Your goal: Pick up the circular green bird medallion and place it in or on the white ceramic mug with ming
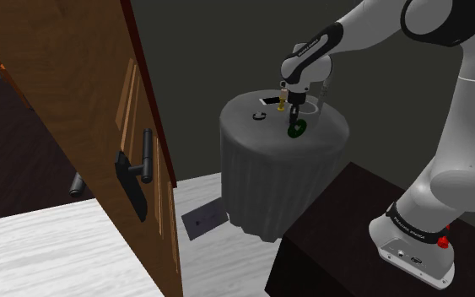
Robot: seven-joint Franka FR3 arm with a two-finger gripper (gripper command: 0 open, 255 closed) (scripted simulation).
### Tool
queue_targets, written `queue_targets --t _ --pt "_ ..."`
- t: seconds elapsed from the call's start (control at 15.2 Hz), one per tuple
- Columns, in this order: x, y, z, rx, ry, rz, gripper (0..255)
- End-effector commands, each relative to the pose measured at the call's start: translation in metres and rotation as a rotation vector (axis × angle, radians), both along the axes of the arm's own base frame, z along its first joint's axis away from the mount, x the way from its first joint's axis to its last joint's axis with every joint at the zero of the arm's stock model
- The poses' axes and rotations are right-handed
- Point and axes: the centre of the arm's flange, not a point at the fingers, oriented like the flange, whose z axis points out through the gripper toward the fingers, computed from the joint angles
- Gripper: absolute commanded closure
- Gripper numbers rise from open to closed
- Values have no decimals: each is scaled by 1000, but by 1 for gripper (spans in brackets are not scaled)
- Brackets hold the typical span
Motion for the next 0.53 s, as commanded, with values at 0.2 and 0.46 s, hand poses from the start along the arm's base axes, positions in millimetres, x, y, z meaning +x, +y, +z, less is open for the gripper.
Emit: queue_targets --t 0.2,0.46 --pt "0 0 0 0 1 0 255" --pt "0 0 5 0 1 0 255"
